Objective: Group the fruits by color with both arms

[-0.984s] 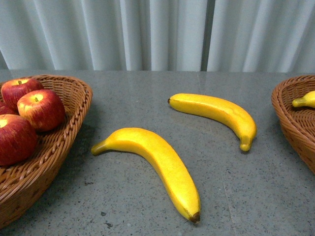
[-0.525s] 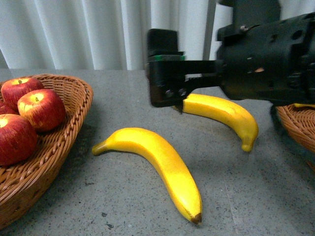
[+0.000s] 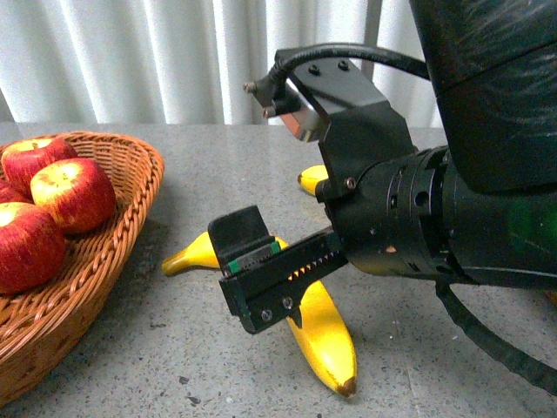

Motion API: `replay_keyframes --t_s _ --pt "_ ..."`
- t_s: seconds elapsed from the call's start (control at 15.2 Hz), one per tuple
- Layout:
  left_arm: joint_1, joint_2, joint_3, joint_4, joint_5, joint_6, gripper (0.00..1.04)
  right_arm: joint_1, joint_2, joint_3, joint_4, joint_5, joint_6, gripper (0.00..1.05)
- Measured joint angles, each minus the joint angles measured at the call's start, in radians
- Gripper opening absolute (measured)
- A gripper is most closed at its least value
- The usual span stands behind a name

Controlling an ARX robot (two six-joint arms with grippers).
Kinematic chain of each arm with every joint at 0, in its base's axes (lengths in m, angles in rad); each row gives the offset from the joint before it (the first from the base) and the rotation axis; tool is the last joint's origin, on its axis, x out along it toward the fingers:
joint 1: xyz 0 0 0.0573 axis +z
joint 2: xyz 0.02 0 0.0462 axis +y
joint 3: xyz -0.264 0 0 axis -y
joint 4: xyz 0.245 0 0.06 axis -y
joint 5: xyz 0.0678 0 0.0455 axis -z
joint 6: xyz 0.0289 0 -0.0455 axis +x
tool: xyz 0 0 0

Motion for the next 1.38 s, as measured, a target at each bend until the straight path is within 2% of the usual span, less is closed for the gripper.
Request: replay_keyframes --t_s 0.59,0.98,1.12,1.25,1.38 --pt "0.000 0.000 0.000 0.000 0.000 0.000 0.98 0.032 0.079 -0.039 -0.008 0.033 -0.064 0.98" --pt "0.000 0.000 0.000 0.000 0.000 0.000 0.98 0.011 0.066 -0.039 -0.020 0.006 -0.028 0.35" --pt "0.000 0.000 0.000 0.000 0.000 0.000 0.98 -0.038 0.028 -0.039 0.000 -0.049 0.024 0.32" --pt "0.000 0.000 0.000 0.000 0.000 0.000 0.98 -0.143 -0.061 -0.034 0.026 -0.116 0.077 0.32" --pt "0.000 0.000 0.000 0.000 0.000 0.000 0.98 -0.293 -0.164 -0.029 0.005 -0.187 0.106 0.32"
